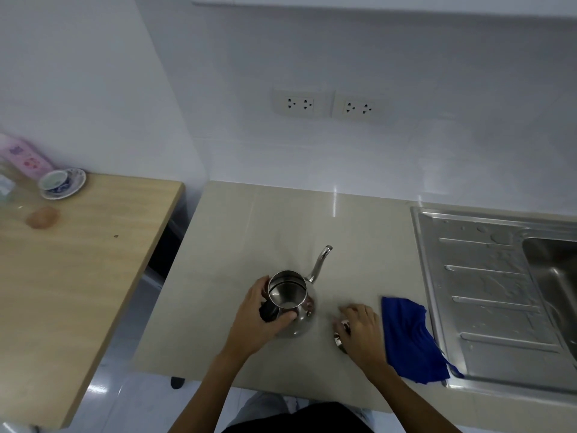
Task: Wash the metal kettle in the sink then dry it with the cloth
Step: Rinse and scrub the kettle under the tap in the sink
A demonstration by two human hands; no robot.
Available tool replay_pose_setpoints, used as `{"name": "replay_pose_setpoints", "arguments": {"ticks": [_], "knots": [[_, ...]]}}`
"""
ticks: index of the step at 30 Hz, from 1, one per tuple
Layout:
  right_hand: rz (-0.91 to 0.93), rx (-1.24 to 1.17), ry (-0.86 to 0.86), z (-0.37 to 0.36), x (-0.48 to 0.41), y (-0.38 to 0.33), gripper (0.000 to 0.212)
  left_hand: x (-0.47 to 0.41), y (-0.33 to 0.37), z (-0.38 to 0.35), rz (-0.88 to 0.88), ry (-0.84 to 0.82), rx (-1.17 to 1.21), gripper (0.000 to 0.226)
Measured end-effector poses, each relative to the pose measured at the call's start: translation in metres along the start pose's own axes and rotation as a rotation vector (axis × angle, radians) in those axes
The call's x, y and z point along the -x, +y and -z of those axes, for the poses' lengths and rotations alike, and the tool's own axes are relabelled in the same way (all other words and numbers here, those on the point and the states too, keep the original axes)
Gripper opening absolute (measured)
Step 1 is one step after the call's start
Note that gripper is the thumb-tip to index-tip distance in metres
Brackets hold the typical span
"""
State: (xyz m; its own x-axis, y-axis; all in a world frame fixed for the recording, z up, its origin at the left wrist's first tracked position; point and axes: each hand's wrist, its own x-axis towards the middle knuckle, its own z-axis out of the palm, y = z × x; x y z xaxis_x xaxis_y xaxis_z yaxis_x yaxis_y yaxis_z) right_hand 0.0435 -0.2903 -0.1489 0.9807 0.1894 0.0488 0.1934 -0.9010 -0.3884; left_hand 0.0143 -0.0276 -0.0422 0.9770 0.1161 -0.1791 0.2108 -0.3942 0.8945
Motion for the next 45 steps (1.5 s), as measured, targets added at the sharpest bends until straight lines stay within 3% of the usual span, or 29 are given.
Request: {"name": "replay_pose_setpoints", "arguments": {"ticks": [3,5,8,10,14,22,29,35,40,45], "knots": [[-0.137,-0.275,0.028,0.017,-0.028,-0.024,0.038,0.007,-0.011,0.003,0.064,0.051,0.055,0.084],[-0.261,-0.546,-0.077,0.030,-0.051,-0.044,0.031,0.015,-0.019,0.003,0.117,0.101,0.092,0.071],[-0.524,-0.928,-0.303,0.037,-0.078,-0.071,0.026,0.026,-0.026,0.002,0.158,0.151,0.102,0.031],[-0.618,-1.113,-0.393,0.035,-0.086,-0.083,0.029,0.032,-0.028,0.002,0.167,0.147,0.118,0.039],[-0.732,-1.129,-0.429,0.036,-0.089,-0.098,0.026,0.037,-0.029,0.000,0.176,0.125,0.138,0.061],[-0.828,-1.157,-0.407,0.046,-0.084,-0.110,0.025,0.036,-0.025,0.007,0.092,0.052,0.168,0.061],[-0.850,-1.295,-0.285,0.096,-0.059,-0.084,0.029,0.033,0.023,-0.004,-0.044,-0.043,0.175,0.062],[-0.825,-1.326,-0.138,0.152,-0.021,-0.021,0.034,0.040,0.083,-0.056,-0.111,-0.228,0.216,0.059],[-0.850,-1.338,0.033,0.208,0.033,0.054,0.029,0.059,0.130,-0.132,-0.129,-0.383,0.219,0.027],[-0.877,-1.292,0.165,0.261,0.108,0.147,0.026,0.095,0.175,-0.229,-0.136,-0.555,0.224,0.036]]}}
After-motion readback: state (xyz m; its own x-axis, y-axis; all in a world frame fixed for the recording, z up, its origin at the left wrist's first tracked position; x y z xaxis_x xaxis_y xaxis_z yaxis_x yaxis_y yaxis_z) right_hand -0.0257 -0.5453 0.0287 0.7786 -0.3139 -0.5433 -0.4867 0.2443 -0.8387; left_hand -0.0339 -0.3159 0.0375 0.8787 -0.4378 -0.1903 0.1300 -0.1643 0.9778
